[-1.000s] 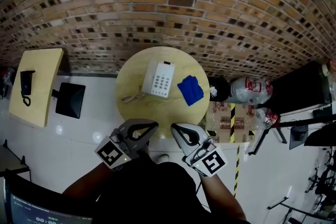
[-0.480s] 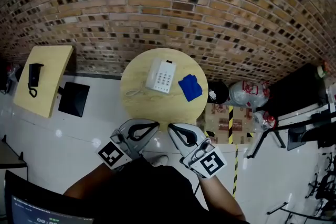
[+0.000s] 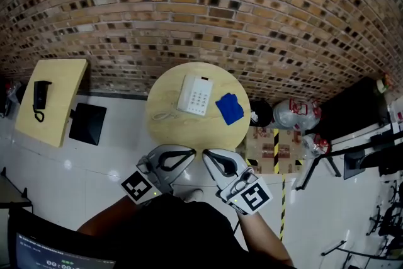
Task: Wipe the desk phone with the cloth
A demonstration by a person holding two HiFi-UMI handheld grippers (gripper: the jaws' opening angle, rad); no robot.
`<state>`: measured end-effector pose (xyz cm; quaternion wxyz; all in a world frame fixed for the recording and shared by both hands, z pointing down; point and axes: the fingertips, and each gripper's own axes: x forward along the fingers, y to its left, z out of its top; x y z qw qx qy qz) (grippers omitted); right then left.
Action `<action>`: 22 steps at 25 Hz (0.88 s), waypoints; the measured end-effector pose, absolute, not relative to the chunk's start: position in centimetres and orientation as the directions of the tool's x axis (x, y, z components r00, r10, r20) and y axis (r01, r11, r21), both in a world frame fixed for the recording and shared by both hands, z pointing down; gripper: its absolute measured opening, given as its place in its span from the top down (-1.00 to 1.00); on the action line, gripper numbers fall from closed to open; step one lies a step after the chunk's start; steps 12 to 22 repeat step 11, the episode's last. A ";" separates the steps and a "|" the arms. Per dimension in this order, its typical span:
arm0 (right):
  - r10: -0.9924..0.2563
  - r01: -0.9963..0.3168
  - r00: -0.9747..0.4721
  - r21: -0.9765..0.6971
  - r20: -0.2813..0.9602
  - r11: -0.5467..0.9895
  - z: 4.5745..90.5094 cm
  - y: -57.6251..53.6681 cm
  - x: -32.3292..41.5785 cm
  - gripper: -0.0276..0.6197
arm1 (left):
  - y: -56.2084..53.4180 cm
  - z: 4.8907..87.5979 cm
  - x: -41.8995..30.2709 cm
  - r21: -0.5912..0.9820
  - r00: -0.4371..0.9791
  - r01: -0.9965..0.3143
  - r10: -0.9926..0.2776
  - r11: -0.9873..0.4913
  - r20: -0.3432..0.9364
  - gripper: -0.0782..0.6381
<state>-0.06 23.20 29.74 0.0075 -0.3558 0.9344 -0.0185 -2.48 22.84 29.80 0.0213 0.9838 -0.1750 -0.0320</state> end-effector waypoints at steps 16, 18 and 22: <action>-0.663 -0.663 -0.749 -0.045 0.007 0.748 30.0 22.6 -0.9 0.91 | 22.1 29.7 -3.0 0.040 0.943 -0.327 -0.329 -0.944 -0.059 0.82; -0.663 -0.663 -0.749 -0.045 0.007 0.748 30.0 22.6 -0.9 0.91 | 22.1 29.7 -3.0 0.040 0.943 -0.327 -0.329 -0.944 -0.059 0.82; -0.663 -0.663 -0.749 -0.045 0.007 0.748 30.0 22.6 -0.9 0.91 | 22.1 29.7 -3.0 0.040 0.943 -0.327 -0.329 -0.944 -0.059 0.82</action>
